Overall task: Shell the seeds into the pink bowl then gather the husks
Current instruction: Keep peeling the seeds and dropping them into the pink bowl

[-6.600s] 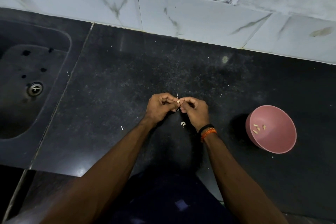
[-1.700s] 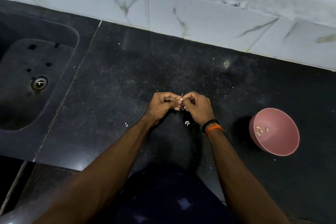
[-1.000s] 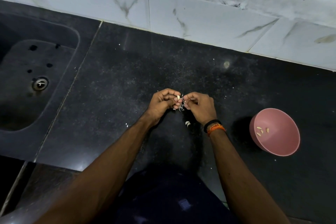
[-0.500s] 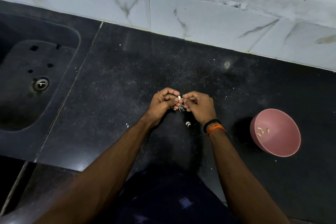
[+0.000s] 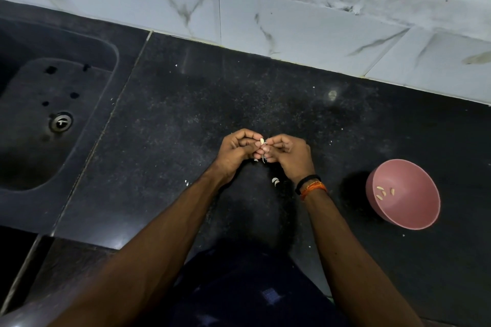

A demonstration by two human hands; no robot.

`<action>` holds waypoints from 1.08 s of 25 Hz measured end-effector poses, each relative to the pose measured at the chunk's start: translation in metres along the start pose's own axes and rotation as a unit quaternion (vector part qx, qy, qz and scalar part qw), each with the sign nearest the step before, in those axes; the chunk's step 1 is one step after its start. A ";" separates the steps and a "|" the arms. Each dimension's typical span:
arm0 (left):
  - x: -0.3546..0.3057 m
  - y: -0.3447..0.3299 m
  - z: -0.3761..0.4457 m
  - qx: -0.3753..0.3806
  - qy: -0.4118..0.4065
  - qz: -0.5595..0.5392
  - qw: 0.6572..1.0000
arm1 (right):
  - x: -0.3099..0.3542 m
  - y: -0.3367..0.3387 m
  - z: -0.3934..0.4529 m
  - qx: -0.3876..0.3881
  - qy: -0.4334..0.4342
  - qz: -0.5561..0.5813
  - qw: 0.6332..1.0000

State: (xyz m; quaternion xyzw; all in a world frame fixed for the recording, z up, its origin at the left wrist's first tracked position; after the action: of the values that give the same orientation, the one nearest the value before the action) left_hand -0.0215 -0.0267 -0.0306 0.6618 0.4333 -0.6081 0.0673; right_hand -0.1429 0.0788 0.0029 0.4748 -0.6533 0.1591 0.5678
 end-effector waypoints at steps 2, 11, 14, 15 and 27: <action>0.000 -0.001 -0.001 0.002 -0.002 0.000 1.000 | 0.000 0.002 0.000 0.004 0.004 -0.009 1.000; 0.000 -0.002 -0.001 -0.021 0.008 0.017 1.000 | 0.004 0.009 0.003 -0.015 0.048 -0.094 0.994; 0.001 -0.002 0.000 -0.032 0.003 0.036 0.999 | 0.005 0.009 0.003 -0.009 0.072 -0.119 0.990; 0.001 -0.003 0.000 -0.034 -0.001 0.044 0.998 | 0.006 0.008 0.003 -0.009 0.082 -0.135 0.987; 0.003 -0.006 0.000 -0.017 -0.018 0.121 0.992 | 0.009 0.010 0.002 -0.009 0.131 -0.266 0.955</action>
State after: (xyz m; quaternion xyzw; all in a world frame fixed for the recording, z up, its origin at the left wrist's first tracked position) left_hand -0.0261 -0.0213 -0.0309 0.6969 0.3592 -0.5999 0.1598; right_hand -0.1512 0.0789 0.0140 0.6010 -0.4245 0.0571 0.6749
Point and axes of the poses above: each hand's wrist, its own z-axis towards the middle knuckle, its own y-axis out of the back of the hand, x = y × z, the point moved 4 cm from there along z, towards the middle knuckle, and after that the axes turned 4 degrees about -z, right-handed, at the moved point
